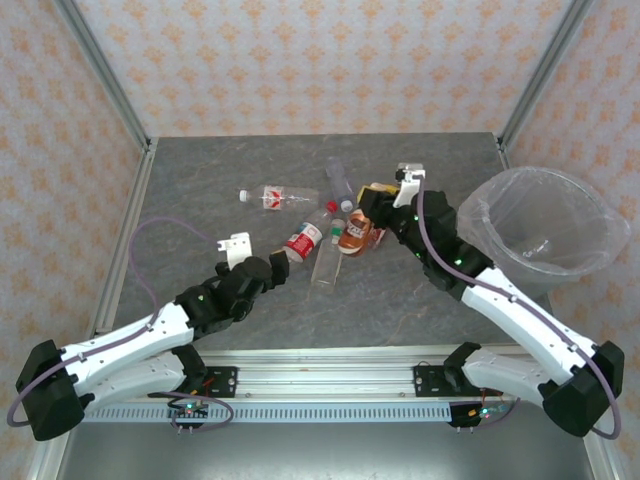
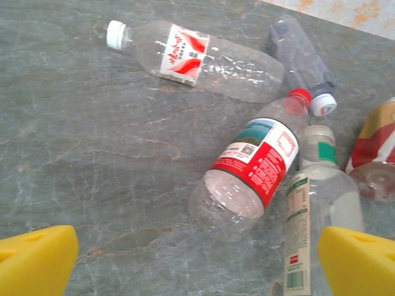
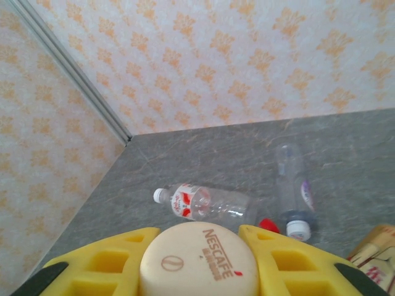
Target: Put the plastic bottles in the bin
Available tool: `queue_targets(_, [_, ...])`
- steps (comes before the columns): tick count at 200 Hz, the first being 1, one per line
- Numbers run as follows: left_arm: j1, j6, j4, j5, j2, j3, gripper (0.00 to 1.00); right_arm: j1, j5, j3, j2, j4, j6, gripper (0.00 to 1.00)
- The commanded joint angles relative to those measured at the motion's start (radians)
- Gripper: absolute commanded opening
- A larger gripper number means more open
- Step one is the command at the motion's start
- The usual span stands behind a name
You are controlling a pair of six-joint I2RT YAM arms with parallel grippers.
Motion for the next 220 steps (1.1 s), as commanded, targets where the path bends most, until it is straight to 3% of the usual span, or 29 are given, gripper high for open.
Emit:
queue_targets(1, [0.007,-0.047,-0.056,-0.084,0.011,-0.004,1.0,-0.022,0.02,0.062,-0.057,-0.075,-0.082,0.0])
queue_targets(86, [0.007,-0.077,-0.083,-0.107,0.067,0.023,1.0,-0.068,0.16,0.249,-0.139,-0.285,-0.252,0.0])
queue_targets(152, [0.009,-0.084,-0.056,-0.096,0.104,0.023,1.0,-0.079,0.4,0.385,-0.185,-0.414,-0.412,0.0])
queue_targets(220, [0.009,-0.102,-0.023,-0.111,0.137,0.03,1.0,-0.079,0.631,0.457,-0.25,-0.403,-0.582,0.0])
